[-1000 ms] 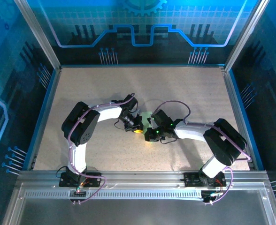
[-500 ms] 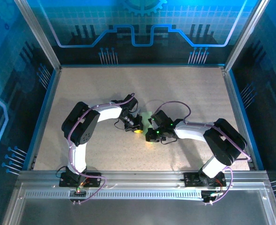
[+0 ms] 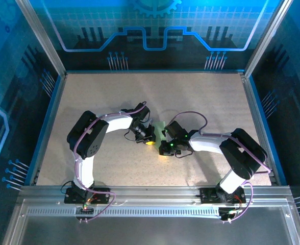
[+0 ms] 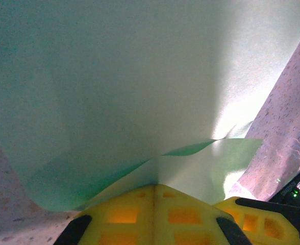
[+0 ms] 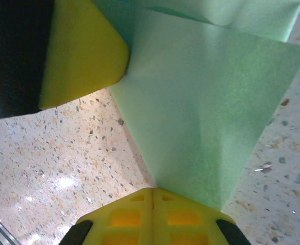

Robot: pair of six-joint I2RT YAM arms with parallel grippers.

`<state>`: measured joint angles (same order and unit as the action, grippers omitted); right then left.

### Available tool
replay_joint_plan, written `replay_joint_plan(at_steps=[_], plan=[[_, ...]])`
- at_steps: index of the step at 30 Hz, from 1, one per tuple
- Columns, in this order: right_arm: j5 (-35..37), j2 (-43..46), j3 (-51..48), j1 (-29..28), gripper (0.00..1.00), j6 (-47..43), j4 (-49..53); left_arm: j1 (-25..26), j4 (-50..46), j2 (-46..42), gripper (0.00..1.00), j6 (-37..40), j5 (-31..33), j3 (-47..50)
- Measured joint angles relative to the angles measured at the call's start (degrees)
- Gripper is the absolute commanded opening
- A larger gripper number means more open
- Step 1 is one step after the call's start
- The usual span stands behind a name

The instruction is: Fold a paper plane with a square sheet of paper (fold left side to right side)

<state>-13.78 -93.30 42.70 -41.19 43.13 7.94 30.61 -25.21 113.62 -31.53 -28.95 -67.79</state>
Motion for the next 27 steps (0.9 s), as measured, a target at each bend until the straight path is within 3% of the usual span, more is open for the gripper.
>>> replay_joint_plan(at_steps=[20, 27], plan=[[-0.46, 3.85, -5.38, 0.09, 0.06, 2.05, -2.38, 0.00, -1.31, 0.44, 0.05, 0.02, 0.26, -0.94], [-0.72, 9.86, -7.85, 0.11, 0.07, 1.97, 5.38, 0.07, -1.53, 0.44, 0.05, 0.02, 0.61, -1.09]])
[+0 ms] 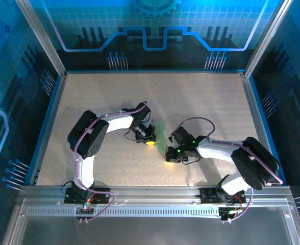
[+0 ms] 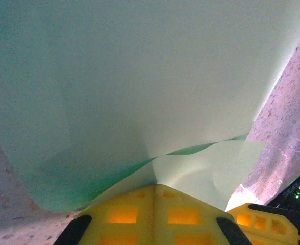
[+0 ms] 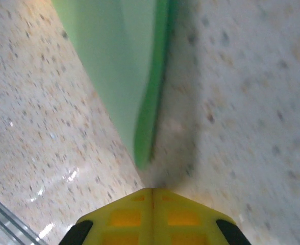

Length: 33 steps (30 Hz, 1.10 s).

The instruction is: Fold a paper plane with a square sheet of paper (fold left side to right side)

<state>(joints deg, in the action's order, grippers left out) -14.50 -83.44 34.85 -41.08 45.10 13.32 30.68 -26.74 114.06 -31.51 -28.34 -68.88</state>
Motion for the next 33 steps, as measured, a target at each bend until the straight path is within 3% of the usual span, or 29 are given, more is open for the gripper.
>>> replay_joint_plan(at_steps=[7, 21, 33], plan=[[-0.26, 6.21, 1.18, 1.22, 0.07, -0.52, 3.69, 0.00, 0.00, 0.00, 0.05, 0.00, 0.02, 0.00], [-1.20, -8.70, 8.83, 1.68, 0.04, -0.55, -1.88, 0.04, 0.02, 0.00, 0.05, -0.04, 0.02, 0.00], [-1.22, -10.62, 8.87, 2.14, 0.00, -1.18, -1.62, 0.15, 2.23, -1.57, 0.07, -0.11, 0.37, 1.75]])
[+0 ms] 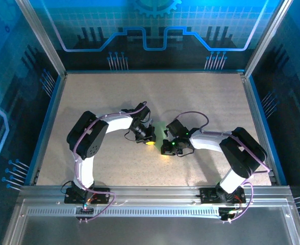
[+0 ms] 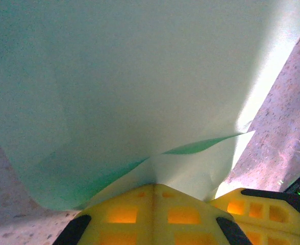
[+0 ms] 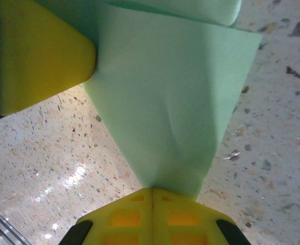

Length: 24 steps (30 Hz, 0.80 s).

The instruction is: Fold a paper plane with a square sheet of paper (fold left side to right side)

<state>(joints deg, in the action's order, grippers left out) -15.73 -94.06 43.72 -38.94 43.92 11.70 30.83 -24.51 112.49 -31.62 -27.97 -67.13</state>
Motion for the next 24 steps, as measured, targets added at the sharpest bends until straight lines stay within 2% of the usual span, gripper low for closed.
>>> replay_joint_plan(at_steps=[10, 13, 24], plan=[[0.00, -0.42, -0.04, 0.02, 0.00, -0.02, 0.04, 0.07, 13.31, -10.99, 0.07, -0.35, -0.57, 10.56], [-0.02, -0.74, 0.37, 0.02, 0.00, -0.02, 0.48, 0.42, 17.22, -11.41, 0.08, -0.13, -1.42, 13.07], [-0.20, -1.11, 1.03, 0.13, 0.00, -0.02, 1.60, 4.35, 20.46, -10.27, 0.07, 0.74, -1.42, 14.03]])
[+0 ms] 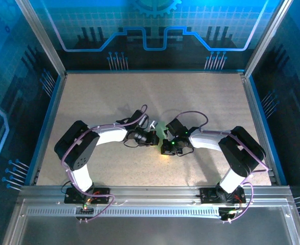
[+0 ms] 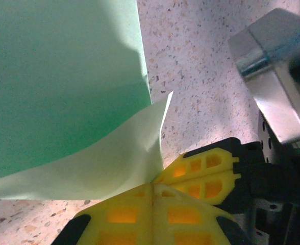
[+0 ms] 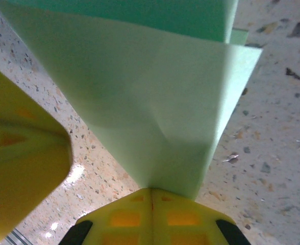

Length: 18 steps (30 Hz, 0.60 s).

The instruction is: Fold a paper plane with a square sheet of paper (fold left side to right side)

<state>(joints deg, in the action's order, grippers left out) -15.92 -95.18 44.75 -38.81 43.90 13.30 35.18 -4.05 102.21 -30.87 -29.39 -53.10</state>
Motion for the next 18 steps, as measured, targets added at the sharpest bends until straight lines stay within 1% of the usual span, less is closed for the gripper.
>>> replay_joint_plan(at_steps=[8, 18], plan=[[-0.02, -0.42, 0.70, 0.00, 0.00, -0.42, 1.01, 0.35, 0.00, 2.69, 0.07, 0.98, 0.94, -0.09], [0.00, -0.87, 1.62, 0.00, 0.00, -0.87, 2.27, 0.55, 0.07, 3.56, 0.06, 1.22, 3.69, -0.09]])
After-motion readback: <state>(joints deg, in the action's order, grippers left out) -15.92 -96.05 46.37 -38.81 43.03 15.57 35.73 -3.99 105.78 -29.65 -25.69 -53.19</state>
